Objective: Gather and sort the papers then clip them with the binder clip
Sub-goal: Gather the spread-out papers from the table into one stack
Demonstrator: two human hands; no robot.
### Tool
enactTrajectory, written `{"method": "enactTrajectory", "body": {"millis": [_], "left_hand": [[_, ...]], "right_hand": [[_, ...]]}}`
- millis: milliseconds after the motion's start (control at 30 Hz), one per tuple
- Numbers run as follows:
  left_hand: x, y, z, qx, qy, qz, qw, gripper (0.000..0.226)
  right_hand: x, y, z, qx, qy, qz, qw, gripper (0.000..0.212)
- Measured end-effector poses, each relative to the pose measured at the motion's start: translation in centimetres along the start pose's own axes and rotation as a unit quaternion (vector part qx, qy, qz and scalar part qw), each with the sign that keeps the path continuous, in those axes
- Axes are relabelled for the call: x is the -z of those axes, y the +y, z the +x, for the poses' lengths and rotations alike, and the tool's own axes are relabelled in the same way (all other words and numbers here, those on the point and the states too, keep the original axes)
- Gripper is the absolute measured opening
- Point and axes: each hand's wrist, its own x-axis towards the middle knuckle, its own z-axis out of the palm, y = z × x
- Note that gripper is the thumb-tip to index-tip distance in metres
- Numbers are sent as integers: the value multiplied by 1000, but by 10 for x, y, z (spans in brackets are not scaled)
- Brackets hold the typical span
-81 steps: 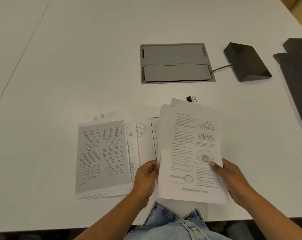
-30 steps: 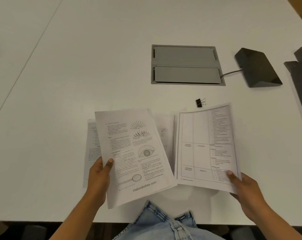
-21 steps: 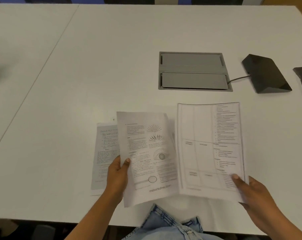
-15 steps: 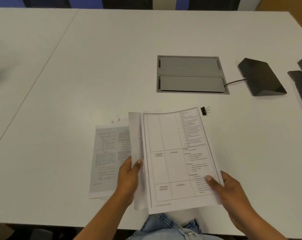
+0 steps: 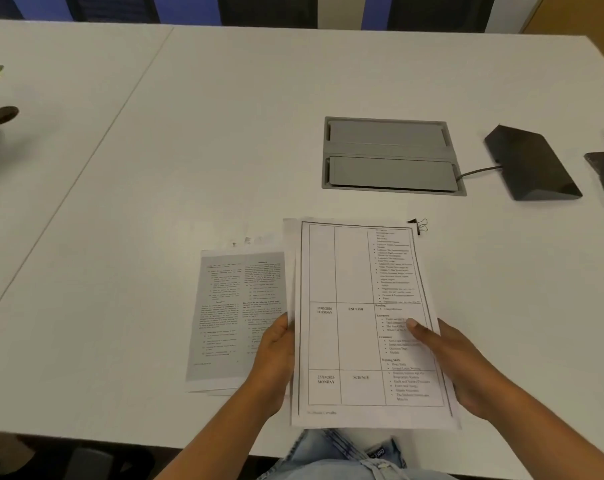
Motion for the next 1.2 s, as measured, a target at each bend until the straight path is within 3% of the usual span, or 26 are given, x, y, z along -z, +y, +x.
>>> {"method": "enactTrajectory", "body": {"millis": [133,300,400,533,667,767,833,933,1000,1200], "left_hand": [[-7,3,4,22,65,24,997,56],[2,3,7,-19,10,36,999,24],[8,1,9,-21,6,66,998,21],[26,0,24,-18,29,187,982,27],[72,-12,50,-32,226,335,914,58],[110,-22,63,28,349,402,846,84],[128,-28,65,87,381,451,802,98],[143,-35,65,142,392,467,780,106],[151,-38,68,131,389,460,787,103],[158,-36,69,63,319,339,883,82]], "right_hand": [[-10,1,4,61,40,-41,997,26],[-12,7,5,85,57,-20,995,25],[-6,18,7,76,57,-36,995,27],[6,30,9,63,96,-35,993,23],[22,41,9,50,146,-15,988,21],[32,48,7,46,179,-5,983,21],[36,51,4,44,194,5,980,20],[37,52,1,40,207,7,977,15],[37,51,0,38,212,4,976,15],[33,51,0,33,215,-6,976,20]]}}
